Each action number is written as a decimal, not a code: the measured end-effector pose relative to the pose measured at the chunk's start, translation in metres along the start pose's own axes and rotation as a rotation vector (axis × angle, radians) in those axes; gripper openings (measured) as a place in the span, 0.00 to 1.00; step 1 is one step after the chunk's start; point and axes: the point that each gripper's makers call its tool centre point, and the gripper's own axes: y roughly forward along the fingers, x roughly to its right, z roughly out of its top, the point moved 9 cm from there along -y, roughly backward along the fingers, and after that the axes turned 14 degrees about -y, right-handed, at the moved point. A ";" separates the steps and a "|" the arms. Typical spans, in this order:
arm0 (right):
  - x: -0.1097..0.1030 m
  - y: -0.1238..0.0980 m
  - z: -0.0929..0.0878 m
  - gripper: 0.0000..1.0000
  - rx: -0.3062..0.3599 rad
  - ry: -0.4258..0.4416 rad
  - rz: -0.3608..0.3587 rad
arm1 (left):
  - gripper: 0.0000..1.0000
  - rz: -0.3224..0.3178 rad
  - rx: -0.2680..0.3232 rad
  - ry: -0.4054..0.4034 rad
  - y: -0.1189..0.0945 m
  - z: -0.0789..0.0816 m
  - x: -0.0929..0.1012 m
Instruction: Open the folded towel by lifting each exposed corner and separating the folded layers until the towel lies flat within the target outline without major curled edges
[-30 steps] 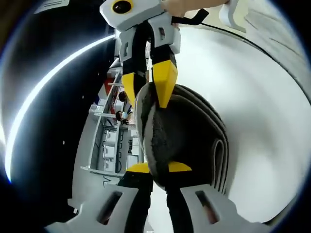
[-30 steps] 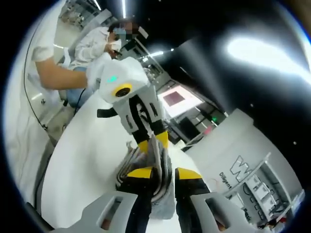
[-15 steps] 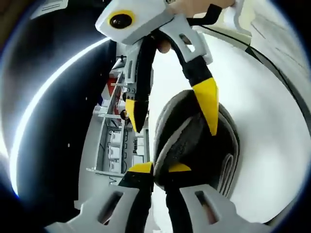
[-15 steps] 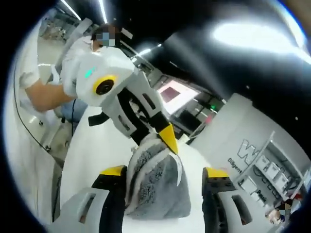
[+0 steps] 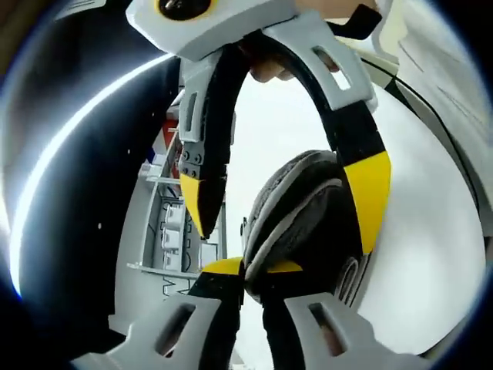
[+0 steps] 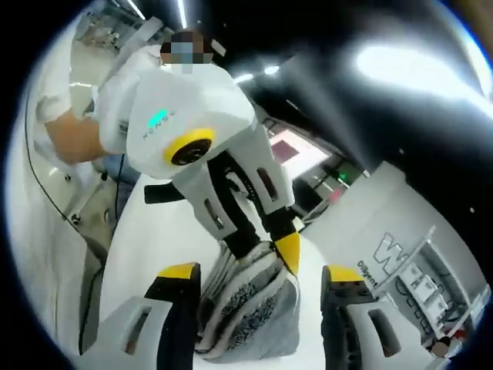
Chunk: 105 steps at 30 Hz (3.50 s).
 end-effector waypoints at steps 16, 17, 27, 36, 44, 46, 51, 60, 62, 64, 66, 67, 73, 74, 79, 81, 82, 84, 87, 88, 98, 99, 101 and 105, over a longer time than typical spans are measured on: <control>0.036 -0.022 -0.032 0.63 -0.035 0.077 -0.091 | 0.08 -0.075 0.005 0.017 0.005 -0.011 0.008; 0.037 -0.023 -0.032 0.63 -0.020 0.096 -0.080 | 0.08 -0.080 0.002 0.019 0.006 -0.011 0.009; 0.037 -0.020 -0.046 0.55 -0.077 0.090 -0.072 | 0.09 -0.115 -0.017 0.007 0.007 -0.020 0.013; 0.012 -0.003 -0.041 0.51 -0.075 0.048 0.026 | 0.09 -0.154 -0.017 0.057 0.007 -0.016 0.019; -0.009 0.002 -0.035 0.03 0.036 -0.241 0.133 | 0.12 -0.195 -0.009 0.056 0.010 -0.016 0.023; -0.009 0.002 -0.036 0.02 0.015 -0.137 0.145 | 0.14 -0.209 -0.006 0.051 0.009 -0.015 0.024; -0.002 0.000 -0.040 0.02 0.015 -0.204 0.117 | 0.26 -0.240 -0.004 -0.012 0.005 -0.018 0.024; 0.002 -0.002 -0.041 0.02 0.015 -0.241 0.106 | 0.44 -0.169 -0.137 0.002 -0.008 -0.042 0.013; 0.003 -0.002 -0.040 0.02 0.015 -0.241 0.096 | 0.43 -0.173 -0.135 -0.032 -0.013 -0.042 0.010; 0.006 -0.003 -0.041 0.02 0.016 -0.234 0.082 | 0.39 -0.182 -0.107 -0.058 -0.017 -0.041 0.010; 0.009 -0.004 -0.042 0.01 0.012 -0.231 0.069 | 0.37 -0.178 -0.111 -0.054 -0.022 -0.044 0.007; 0.010 -0.006 -0.042 0.01 0.011 -0.234 0.065 | 0.37 -0.165 -0.133 -0.050 -0.023 -0.046 0.004; 0.017 -0.009 -0.043 0.01 0.009 -0.229 0.028 | 0.36 -0.146 -0.128 -0.066 -0.028 -0.046 0.000; 0.018 -0.010 -0.043 0.01 0.010 -0.231 0.026 | 0.36 -0.149 -0.129 -0.065 -0.027 -0.047 0.001; 0.026 -0.016 -0.041 0.01 0.023 -0.233 -0.015 | 0.35 -0.153 -0.136 -0.067 -0.023 -0.046 0.003; 0.029 -0.019 -0.039 0.01 0.033 -0.230 -0.037 | 0.35 -0.147 -0.135 -0.066 -0.024 -0.045 0.002; 0.031 -0.021 -0.039 0.01 0.035 -0.228 -0.047 | 0.35 -0.145 -0.133 -0.066 -0.024 -0.044 0.002; 0.035 -0.023 -0.038 0.01 0.030 -0.236 -0.075 | 0.35 -0.142 -0.125 -0.063 -0.026 -0.043 0.001; 0.040 -0.027 -0.039 0.01 0.032 -0.238 -0.101 | 0.35 -0.131 -0.124 -0.067 -0.024 -0.046 -0.002; 0.041 -0.028 -0.039 0.01 0.029 -0.239 -0.109 | 0.35 -0.130 -0.123 -0.072 -0.024 -0.047 -0.003; 0.059 -0.042 -0.038 0.01 0.040 -0.226 -0.200 | 0.37 -0.121 -0.143 -0.119 -0.024 -0.064 -0.011; 0.060 -0.043 -0.038 0.01 0.042 -0.224 -0.204 | 0.37 -0.122 -0.143 -0.123 -0.024 -0.065 -0.011; 0.063 -0.046 -0.038 0.01 0.044 -0.217 -0.210 | 0.37 -0.126 -0.152 -0.136 -0.023 -0.068 -0.010; 0.071 -0.058 -0.040 0.01 0.045 -0.203 -0.244 | 0.38 -0.161 -0.195 -0.161 -0.019 -0.078 -0.006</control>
